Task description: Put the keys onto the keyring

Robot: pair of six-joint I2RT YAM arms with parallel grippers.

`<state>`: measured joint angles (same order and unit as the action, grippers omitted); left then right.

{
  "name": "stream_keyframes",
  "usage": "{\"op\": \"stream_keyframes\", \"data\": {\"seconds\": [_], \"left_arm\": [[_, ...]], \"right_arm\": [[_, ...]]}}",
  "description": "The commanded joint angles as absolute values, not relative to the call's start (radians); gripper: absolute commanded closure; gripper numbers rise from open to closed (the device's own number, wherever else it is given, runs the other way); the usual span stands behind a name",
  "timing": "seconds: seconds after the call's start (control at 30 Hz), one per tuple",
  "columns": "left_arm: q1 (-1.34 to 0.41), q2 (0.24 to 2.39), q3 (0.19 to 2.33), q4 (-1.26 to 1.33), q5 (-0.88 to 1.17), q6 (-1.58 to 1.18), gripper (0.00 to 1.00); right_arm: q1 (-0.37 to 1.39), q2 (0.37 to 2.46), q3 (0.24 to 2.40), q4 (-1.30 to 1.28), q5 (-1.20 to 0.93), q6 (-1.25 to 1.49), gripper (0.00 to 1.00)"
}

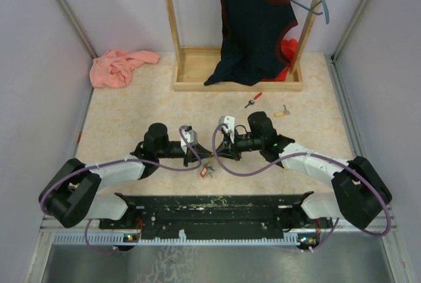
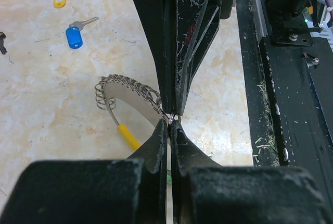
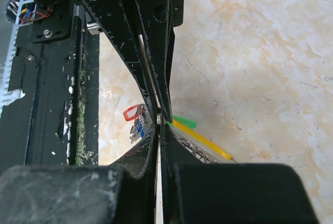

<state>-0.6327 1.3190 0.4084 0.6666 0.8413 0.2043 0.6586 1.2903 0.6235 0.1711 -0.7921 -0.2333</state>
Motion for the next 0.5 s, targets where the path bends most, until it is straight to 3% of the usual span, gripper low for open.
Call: {"op": "stream_keyframes", "data": {"seconds": [0.0, 0.47], "left_arm": [[-0.630, 1.320, 0.390, 0.752, 0.848, 0.177, 0.99], [-0.630, 1.331, 0.348, 0.792, 0.798, 0.133, 0.98]], "right_arm": [[0.652, 1.235, 0.641, 0.165, -0.722, -0.228, 1.00], [0.652, 1.183, 0.561, 0.208, -0.558, -0.107, 1.00]]}}
